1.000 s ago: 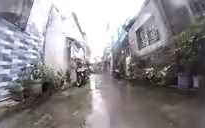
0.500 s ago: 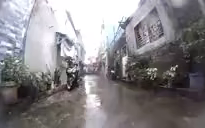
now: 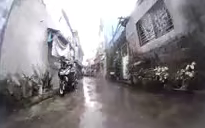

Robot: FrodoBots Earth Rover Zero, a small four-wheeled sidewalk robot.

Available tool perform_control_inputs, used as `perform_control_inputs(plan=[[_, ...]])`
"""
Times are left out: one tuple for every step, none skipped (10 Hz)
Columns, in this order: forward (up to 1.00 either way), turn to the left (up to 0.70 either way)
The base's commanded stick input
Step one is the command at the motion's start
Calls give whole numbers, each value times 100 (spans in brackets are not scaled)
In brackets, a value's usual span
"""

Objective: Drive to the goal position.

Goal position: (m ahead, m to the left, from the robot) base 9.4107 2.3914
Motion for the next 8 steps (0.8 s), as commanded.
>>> perform_control_inputs(plan=[[99, 22], [99, 26], [99, 0], [99, 0], [99, 0], [99, 0], [99, 21], [99, 35]])
